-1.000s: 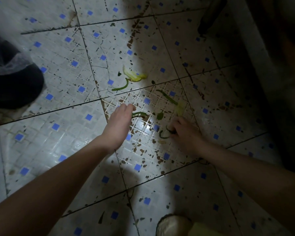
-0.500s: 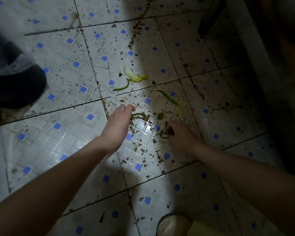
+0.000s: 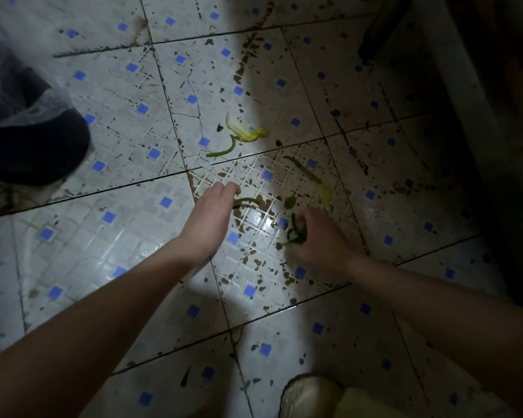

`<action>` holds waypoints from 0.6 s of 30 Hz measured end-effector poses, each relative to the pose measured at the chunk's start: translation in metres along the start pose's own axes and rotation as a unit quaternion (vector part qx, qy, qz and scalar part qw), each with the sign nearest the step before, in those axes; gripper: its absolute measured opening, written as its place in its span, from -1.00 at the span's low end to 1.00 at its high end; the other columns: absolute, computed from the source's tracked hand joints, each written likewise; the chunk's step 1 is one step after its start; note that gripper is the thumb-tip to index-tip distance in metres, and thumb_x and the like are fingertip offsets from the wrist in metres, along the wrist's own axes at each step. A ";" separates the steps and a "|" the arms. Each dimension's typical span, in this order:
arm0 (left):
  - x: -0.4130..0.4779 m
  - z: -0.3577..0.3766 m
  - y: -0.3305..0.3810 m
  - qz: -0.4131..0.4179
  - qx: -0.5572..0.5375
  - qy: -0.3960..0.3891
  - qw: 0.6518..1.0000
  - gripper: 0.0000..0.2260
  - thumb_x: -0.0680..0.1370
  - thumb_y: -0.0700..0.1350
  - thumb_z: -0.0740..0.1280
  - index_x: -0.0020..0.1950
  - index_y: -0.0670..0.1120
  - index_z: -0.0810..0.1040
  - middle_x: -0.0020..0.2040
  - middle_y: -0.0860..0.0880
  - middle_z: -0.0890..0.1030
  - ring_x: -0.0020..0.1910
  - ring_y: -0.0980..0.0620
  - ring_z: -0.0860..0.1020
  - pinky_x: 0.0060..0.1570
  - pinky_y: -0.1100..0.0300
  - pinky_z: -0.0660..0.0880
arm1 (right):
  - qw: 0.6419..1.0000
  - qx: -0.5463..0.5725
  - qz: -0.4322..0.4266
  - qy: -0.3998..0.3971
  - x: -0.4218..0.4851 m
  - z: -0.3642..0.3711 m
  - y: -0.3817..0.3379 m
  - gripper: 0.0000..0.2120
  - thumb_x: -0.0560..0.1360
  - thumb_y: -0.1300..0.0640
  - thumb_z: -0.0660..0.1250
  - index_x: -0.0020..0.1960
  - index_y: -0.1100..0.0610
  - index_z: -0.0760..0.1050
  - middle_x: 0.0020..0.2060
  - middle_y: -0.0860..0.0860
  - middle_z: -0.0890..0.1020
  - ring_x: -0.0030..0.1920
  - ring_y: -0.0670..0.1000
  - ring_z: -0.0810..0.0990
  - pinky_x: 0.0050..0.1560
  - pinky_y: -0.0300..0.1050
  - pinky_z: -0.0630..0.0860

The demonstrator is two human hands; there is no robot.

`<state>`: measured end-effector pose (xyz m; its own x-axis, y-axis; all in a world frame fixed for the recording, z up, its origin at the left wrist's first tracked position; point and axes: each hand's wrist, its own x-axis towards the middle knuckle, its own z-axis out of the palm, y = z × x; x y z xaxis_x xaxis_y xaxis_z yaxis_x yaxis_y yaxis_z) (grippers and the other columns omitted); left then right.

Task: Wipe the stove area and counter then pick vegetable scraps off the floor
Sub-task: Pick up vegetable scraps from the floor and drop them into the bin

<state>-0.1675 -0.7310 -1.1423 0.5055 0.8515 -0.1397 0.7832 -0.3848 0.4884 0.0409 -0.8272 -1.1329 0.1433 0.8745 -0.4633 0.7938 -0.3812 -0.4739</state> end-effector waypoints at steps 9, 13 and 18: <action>-0.003 -0.005 -0.001 0.004 0.005 0.003 1.000 -0.58 0.50 -0.46 0.22 0.29 -0.12 0.38 0.13 -0.16 0.48 0.10 -0.12 0.45 0.06 0.04 0.44 | 0.997 -0.045 -0.048 -0.044 -0.004 0.005 0.000 -0.81 0.47 0.09 0.38 0.00 0.13 0.44 -0.03 0.05 0.51 -0.02 0.06 0.47 0.03 0.00 0.44; -0.005 -0.006 -0.002 0.002 0.008 -0.001 1.000 -0.58 0.49 -0.46 0.22 0.29 -0.13 0.37 0.15 -0.16 0.47 0.11 -0.10 0.44 0.08 0.06 0.43 | 0.995 -0.047 -0.061 -0.059 -0.004 0.004 -0.003 -0.87 0.48 0.19 0.35 -0.14 0.18 0.41 -0.12 0.11 0.50 -0.09 0.12 0.46 -0.04 0.04 0.42; -0.011 -0.010 -0.005 -0.005 0.009 -0.008 1.000 -0.58 0.51 -0.45 0.21 0.32 -0.14 0.37 0.16 -0.18 0.47 0.13 -0.13 0.44 0.08 0.08 0.39 | 0.992 -0.073 -0.080 -0.060 -0.004 0.007 -0.001 -0.85 0.52 0.16 0.29 -0.18 0.12 0.35 -0.15 0.08 0.46 -0.13 0.10 0.42 -0.09 0.02 0.39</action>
<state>-0.1808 -0.7352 -1.1347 0.5023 0.8502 -0.1579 0.7951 -0.3823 0.4707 0.0348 -0.8325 -1.1358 -0.0566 0.8746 -0.4815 0.8792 -0.1849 -0.4392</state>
